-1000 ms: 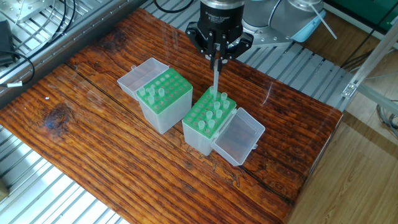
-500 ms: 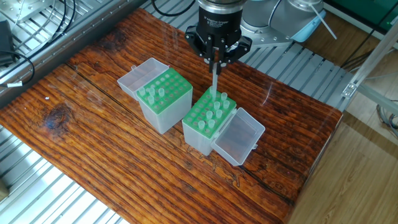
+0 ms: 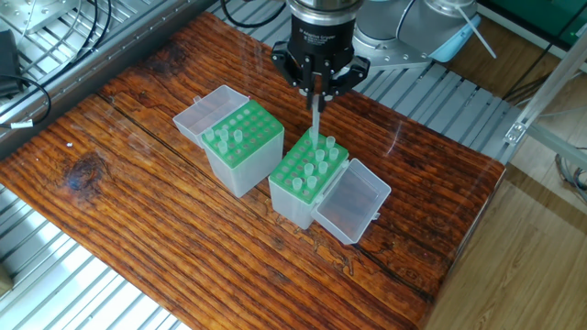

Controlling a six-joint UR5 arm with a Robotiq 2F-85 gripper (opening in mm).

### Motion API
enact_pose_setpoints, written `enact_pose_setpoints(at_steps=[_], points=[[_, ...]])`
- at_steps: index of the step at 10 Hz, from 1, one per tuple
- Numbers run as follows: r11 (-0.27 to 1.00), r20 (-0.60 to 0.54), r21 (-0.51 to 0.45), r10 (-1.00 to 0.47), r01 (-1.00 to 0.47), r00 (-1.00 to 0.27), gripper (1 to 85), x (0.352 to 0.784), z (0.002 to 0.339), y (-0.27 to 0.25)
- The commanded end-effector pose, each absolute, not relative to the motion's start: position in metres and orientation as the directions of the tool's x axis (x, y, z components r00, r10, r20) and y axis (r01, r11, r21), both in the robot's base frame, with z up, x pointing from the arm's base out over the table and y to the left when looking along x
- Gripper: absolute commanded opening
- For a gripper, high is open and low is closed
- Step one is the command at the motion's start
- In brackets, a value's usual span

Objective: Transfer all large pipette tips from one holder to another

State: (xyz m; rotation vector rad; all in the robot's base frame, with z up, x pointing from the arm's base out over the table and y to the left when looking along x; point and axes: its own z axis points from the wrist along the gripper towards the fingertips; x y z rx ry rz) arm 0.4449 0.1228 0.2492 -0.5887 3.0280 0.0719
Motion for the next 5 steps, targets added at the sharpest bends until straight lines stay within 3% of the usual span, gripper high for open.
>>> enact_pose_setpoints(at_steps=[1, 2, 5], points=[[0.923, -0.071, 0.052, -0.378, -0.382, -0.923, 23.7, 0.4474, 0.2477, 0.1276], [0.921, -0.074, 0.059, -0.38, -0.385, -0.922, 29.3, 0.4478, 0.2474, 0.1296], [0.92, -0.074, 0.06, -0.383, -0.388, -0.921, 31.3, 0.4482, 0.247, 0.1302]])
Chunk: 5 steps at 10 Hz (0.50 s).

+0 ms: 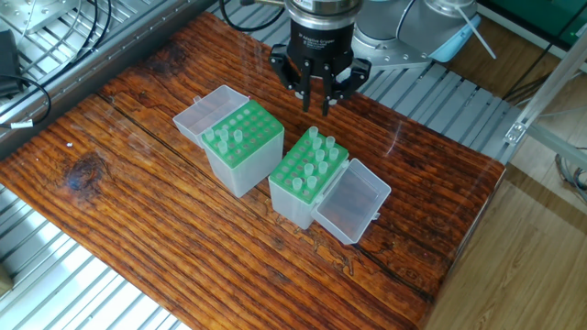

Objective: Transfer all large pipette tips from one holder to another

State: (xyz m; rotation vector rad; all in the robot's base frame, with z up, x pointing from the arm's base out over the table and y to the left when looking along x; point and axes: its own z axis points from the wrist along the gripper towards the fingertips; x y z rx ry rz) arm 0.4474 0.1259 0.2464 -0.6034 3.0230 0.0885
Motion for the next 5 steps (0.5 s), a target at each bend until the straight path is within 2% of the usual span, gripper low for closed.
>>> enact_pose_setpoints(at_steps=[1, 5], points=[[0.92, -0.074, 0.06, -0.383, -0.388, -0.921, 31.3, 0.448, 0.247, 0.13], [0.919, -0.081, 0.042, -0.388, -0.392, -0.918, 30.7, 0.461, 0.248, 0.116]])
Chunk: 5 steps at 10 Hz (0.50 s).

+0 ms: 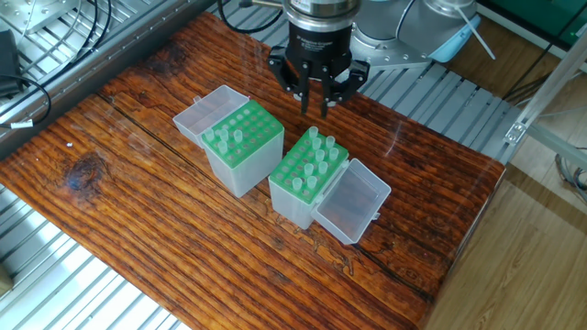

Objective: Transfer all large pipette tips from one holder to another

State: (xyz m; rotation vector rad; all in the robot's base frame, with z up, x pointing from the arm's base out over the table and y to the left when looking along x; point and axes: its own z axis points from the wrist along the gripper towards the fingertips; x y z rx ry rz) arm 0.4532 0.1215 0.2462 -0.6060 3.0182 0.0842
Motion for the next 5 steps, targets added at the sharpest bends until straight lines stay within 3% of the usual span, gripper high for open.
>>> enact_pose_setpoints(at_steps=[1, 5], points=[[0.919, -0.079, 0.015, -0.392, -0.394, -0.917, 29.3, 0.469, 0.246, 0.103], [0.888, -0.09, -0.047, -0.461, -0.458, -0.883, 28.7, 0.511, 0.217, 0.047]])
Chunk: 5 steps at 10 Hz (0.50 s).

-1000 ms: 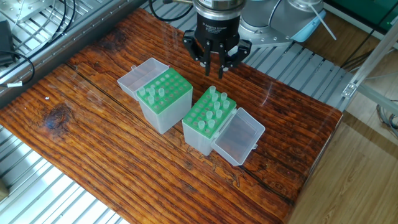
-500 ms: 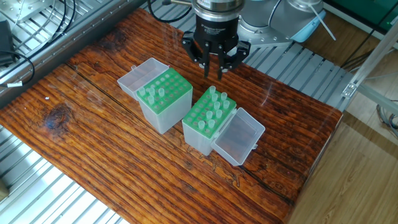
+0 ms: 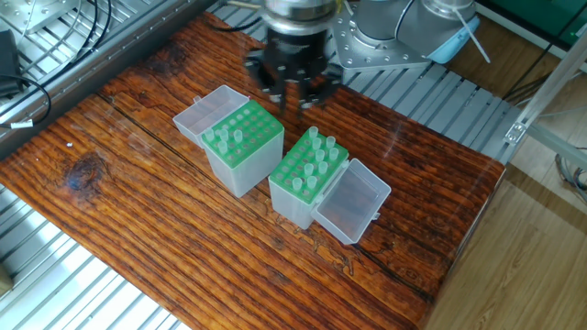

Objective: Transfer all large pipette tips from one holder to another

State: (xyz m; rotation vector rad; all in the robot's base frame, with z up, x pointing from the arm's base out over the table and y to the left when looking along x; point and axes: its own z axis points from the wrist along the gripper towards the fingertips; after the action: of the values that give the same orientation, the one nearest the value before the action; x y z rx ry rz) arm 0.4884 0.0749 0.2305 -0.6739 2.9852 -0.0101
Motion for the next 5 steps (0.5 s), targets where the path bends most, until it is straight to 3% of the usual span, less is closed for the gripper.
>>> enact_pose_setpoints(at_steps=[1, 5], points=[[0.884, -0.078, -0.076, -0.467, -0.462, -0.881, 28.7, 0.515, 0.212, 0.031], [0.915, -0.096, -0.077, -0.403, -0.397, -0.91, 29.0, 0.53, 0.204, 0.003]])
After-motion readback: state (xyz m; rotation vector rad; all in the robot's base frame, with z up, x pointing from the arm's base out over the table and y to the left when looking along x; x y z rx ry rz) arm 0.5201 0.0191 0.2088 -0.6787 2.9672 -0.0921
